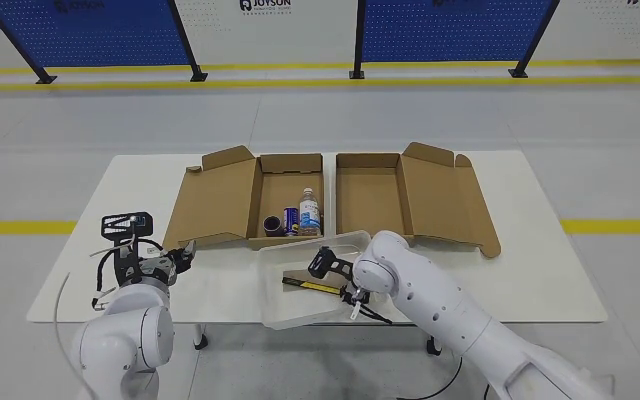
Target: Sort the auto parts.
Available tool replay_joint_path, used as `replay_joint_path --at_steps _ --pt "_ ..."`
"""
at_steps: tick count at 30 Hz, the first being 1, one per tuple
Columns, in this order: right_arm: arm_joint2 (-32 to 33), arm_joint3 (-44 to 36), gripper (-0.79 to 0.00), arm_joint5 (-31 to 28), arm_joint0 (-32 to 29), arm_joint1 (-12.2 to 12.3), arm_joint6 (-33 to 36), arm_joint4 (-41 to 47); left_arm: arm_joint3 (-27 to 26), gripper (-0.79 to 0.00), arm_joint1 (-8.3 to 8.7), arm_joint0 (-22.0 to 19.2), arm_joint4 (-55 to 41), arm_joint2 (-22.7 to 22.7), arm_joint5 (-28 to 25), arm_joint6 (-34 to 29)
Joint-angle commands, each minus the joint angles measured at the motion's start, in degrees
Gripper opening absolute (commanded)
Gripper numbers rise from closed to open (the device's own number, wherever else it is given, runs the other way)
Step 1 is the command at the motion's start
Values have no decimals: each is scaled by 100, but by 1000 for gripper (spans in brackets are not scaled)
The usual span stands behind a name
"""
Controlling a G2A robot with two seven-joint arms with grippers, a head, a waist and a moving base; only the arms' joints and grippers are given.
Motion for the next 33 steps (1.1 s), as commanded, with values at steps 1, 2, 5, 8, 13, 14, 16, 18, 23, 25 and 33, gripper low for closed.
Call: replay_joint_path --at_steps 1,2,5,8,13,14,16,18,23,25,33 --pt "-10 41 -419 -17 20 -14 7 1 0 0 0 0 0 0 0 0" --pt "-14 61 -419 -23 31 -23 4 6 0 0 0 0 0 0 0 0" --pt "-43 120 -449 -58 53 -53 -1 19 0 0 0 0 0 0 0 0" --pt "-67 184 -502 -81 70 -84 -17 49 0 0 0 0 0 0 0 0" --pt "-98 280 -582 -100 95 -129 -30 83 0 0 0 0 0 0 0 0" --pt "-94 297 -613 -109 98 -137 -37 109 0 0 0 0 0 0 0 0" --pt "-80 335 -720 -126 101 -148 -72 152 0 0 0 0 0 0 0 0" --pt "-52 338 -785 -109 101 -151 -129 156 0 0 0 0 0 0 0 0" --pt "123 157 -785 -66 23 -105 -263 212 0 0 0 0 0 0 0 0" --pt "250 60 -785 -106 -46 -62 -365 278 0 0 0 0 0 0 0 0" --pt "832 -776 -785 -48 -438 171 -439 327 0 0 0 0 0 0 0 0"
